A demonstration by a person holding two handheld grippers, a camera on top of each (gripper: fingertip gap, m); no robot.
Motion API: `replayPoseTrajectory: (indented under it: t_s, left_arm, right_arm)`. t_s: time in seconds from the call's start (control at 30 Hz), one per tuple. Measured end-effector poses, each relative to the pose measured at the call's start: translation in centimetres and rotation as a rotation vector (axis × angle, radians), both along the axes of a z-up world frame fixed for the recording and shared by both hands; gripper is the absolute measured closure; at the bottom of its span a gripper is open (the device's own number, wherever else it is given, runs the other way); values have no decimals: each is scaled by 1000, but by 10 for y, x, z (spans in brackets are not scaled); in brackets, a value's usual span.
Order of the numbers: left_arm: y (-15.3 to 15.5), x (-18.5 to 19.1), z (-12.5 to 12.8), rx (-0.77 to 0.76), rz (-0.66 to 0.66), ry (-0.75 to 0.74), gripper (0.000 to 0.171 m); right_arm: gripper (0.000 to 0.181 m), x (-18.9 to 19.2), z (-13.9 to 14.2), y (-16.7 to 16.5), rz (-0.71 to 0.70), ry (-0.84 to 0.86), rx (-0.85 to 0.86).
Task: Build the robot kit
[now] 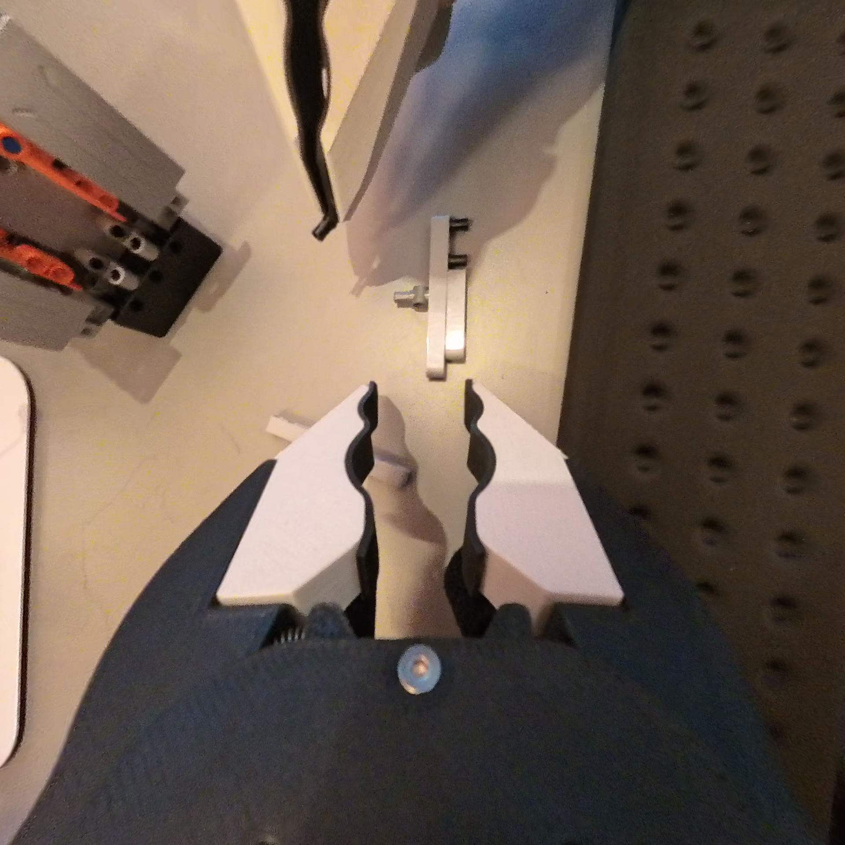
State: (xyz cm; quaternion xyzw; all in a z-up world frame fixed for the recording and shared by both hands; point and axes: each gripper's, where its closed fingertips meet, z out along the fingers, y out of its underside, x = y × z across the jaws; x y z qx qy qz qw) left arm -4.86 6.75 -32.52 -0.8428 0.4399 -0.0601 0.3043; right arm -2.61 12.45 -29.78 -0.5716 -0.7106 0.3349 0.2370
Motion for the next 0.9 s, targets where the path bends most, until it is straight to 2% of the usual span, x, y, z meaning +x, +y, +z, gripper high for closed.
replayPoseTrajectory:
  t_s: [0.23, 0.6, 0.9]
  left_arm:
    - [2, 14, -5, -25, -15, -20, 156]
    - [4, -2, -5, -26, 155, -36, 158]
    - [11, -6, -5, -19, 235, -65, 159]
  right_arm:
    - [180, 1, -2, -3, 19, -9, -7]
    - [180, 1, -3, -5, 33, -7, -18]
    - [180, 2, -7, -18, 89, -28, -23]
